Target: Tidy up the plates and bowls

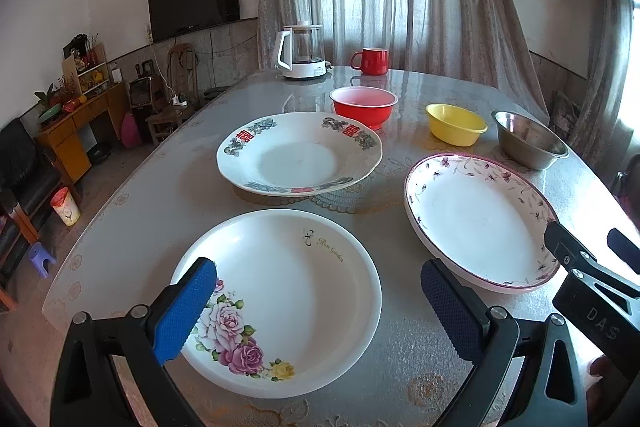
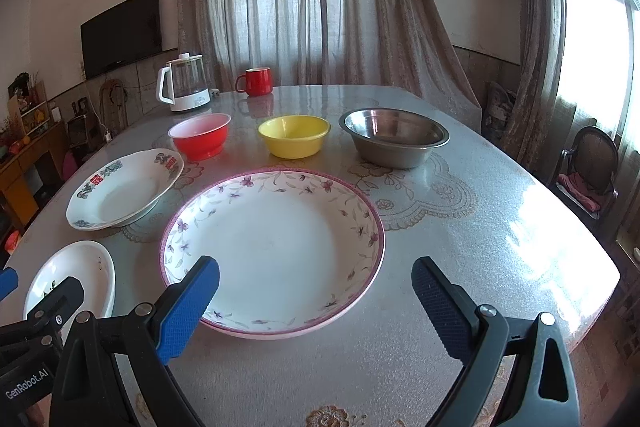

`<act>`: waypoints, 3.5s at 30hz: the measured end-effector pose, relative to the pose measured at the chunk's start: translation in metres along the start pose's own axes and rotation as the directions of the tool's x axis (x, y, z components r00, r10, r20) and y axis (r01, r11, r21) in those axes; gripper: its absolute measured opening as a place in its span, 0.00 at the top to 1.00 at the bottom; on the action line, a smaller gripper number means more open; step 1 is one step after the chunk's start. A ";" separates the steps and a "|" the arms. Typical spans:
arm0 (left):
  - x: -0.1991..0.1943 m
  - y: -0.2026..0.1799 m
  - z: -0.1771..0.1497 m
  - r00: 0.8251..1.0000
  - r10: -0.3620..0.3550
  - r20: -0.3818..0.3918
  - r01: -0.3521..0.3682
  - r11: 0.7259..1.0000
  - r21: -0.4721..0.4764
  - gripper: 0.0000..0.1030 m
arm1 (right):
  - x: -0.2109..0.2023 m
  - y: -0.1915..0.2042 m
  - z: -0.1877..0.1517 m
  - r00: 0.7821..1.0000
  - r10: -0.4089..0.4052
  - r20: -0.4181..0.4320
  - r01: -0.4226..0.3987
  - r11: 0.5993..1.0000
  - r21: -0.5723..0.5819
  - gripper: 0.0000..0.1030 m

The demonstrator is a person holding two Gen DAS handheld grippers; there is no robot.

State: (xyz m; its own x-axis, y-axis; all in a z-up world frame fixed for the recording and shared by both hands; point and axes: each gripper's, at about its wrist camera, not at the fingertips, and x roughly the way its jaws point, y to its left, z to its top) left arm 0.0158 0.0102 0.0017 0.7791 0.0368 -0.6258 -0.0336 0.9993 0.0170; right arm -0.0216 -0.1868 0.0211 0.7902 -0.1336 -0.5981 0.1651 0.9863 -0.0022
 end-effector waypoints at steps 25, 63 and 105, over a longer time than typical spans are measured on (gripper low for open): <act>-0.009 -0.001 0.007 0.998 -0.051 0.035 0.050 0.999 0.013 0.00 | -0.001 -0.015 0.006 1.000 0.018 -0.009 -0.018 1.000 0.010 0.04; 0.011 -0.020 0.037 0.991 -0.137 0.012 0.137 0.991 0.014 0.00 | 0.026 -0.053 0.021 0.990 0.111 -0.082 -0.109 0.994 0.026 0.04; 0.109 -0.058 0.064 0.861 -0.384 -0.334 0.413 0.910 0.018 0.45 | 0.109 -0.084 0.023 0.939 0.183 -0.291 -0.140 0.976 0.164 0.72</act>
State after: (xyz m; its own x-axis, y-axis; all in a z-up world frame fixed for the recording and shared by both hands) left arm 0.1428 -0.0435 -0.0182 0.4743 -0.3546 -0.8058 0.3026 0.9252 -0.2290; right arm 0.0648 -0.2865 -0.0253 0.6002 0.0837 -0.7955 0.1478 0.9658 0.2131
